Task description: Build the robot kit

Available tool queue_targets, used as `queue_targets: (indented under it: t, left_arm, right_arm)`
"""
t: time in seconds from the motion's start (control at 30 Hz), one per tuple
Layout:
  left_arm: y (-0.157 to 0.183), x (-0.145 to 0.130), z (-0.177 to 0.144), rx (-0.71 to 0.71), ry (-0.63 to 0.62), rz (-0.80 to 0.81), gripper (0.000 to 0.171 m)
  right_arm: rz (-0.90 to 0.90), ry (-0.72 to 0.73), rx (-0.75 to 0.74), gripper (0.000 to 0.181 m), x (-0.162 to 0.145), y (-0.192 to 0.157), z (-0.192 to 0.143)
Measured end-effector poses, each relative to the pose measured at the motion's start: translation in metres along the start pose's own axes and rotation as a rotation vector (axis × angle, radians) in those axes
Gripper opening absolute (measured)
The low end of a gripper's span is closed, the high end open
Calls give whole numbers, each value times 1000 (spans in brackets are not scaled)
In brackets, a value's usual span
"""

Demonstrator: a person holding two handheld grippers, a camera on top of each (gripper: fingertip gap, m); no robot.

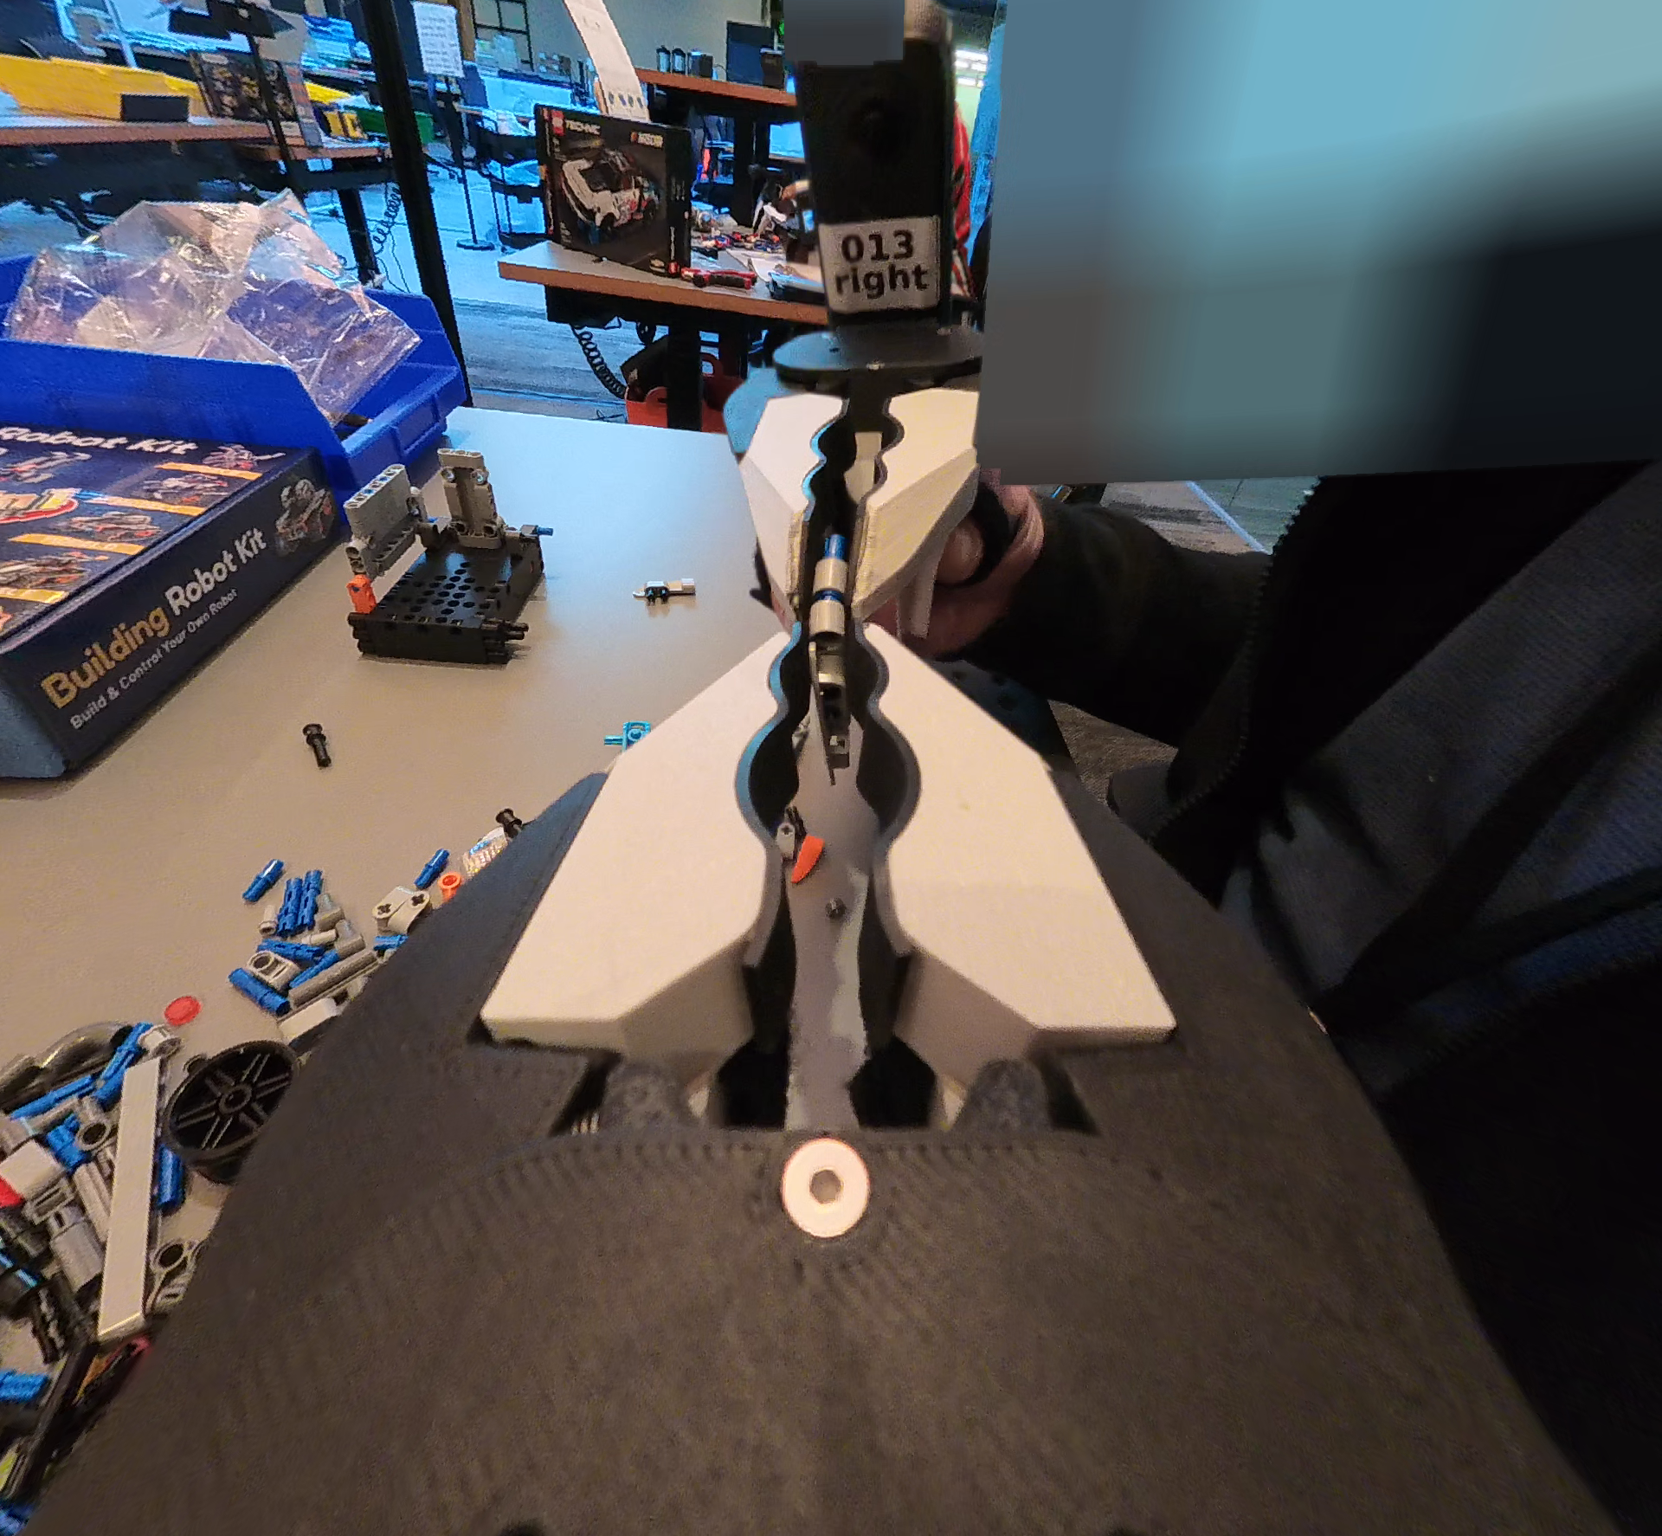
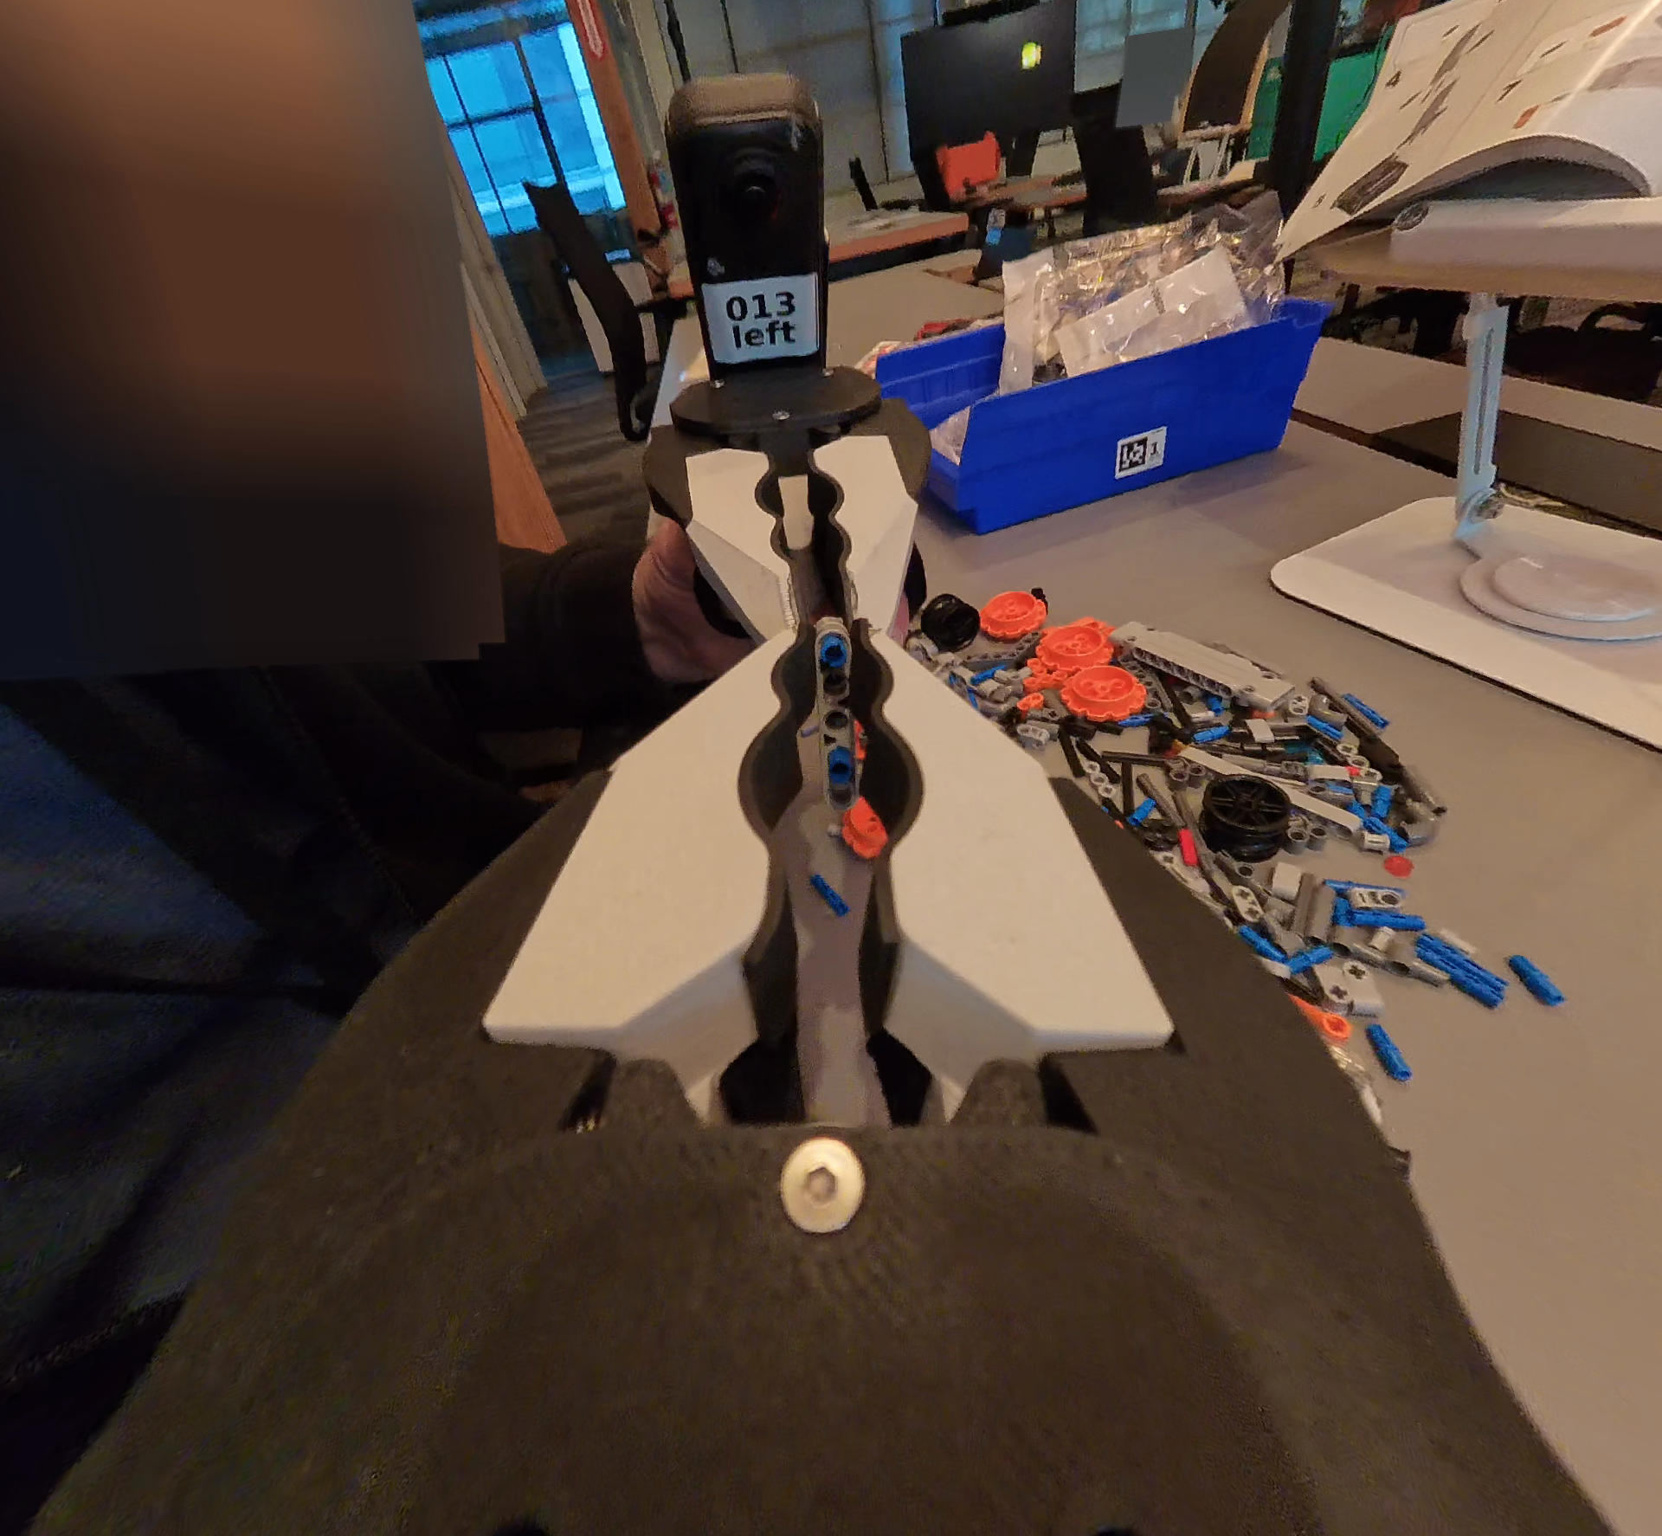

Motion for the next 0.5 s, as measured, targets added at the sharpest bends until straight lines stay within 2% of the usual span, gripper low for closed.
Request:
queue_targets:
  t: [0.2,0.5]
  left_arm:
    - [-5,-2,0,0,33,-48,4]
    - [-2,-1,2,-25,48,-45,4]
  right_arm:
    - [-3,12,-47,5,5,2,-6]
    - [17,36,-12,5,2,1,-10]
Point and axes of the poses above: each gripper's, where its closed fingertips meet, z out along the fingers, x out of its top, y = z × x across the jaws, the point moved 10 cm from there along -z, back along the fingers, and after that the axes turned 12 degrees about -y, right-handed, at the moved point
